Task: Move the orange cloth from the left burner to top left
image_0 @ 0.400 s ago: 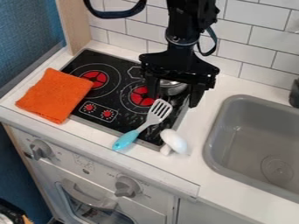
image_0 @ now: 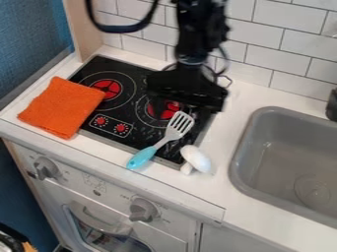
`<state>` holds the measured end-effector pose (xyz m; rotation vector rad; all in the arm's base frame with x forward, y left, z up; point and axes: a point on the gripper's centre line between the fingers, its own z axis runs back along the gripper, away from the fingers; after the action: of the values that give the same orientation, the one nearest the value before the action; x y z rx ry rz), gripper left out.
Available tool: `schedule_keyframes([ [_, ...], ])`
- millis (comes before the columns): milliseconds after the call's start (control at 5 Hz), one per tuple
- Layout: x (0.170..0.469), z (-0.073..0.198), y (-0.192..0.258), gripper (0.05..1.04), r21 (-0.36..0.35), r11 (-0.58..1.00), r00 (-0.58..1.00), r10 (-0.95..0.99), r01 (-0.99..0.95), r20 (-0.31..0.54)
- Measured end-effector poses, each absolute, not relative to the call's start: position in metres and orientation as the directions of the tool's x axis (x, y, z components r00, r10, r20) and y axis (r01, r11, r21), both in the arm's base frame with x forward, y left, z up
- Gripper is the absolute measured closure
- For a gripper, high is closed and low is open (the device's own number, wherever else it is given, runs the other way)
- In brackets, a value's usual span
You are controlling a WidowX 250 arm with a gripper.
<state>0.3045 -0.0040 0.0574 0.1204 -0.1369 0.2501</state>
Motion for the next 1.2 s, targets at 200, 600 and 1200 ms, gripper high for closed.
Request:
schedule_keyframes([
  [200,0.299,0.057,0.037,0.083,0.115,0.935,0.933,0.314,-0.337,0.177],
  [600,0.271,0.068,0.127,0.083,0.128,0.777,0.780,0.582,-0.617,0.228],
  [1200,0.271,0.031,0.197,0.083,0.146,0.627,0.644,0.741,-0.765,0.190],
])
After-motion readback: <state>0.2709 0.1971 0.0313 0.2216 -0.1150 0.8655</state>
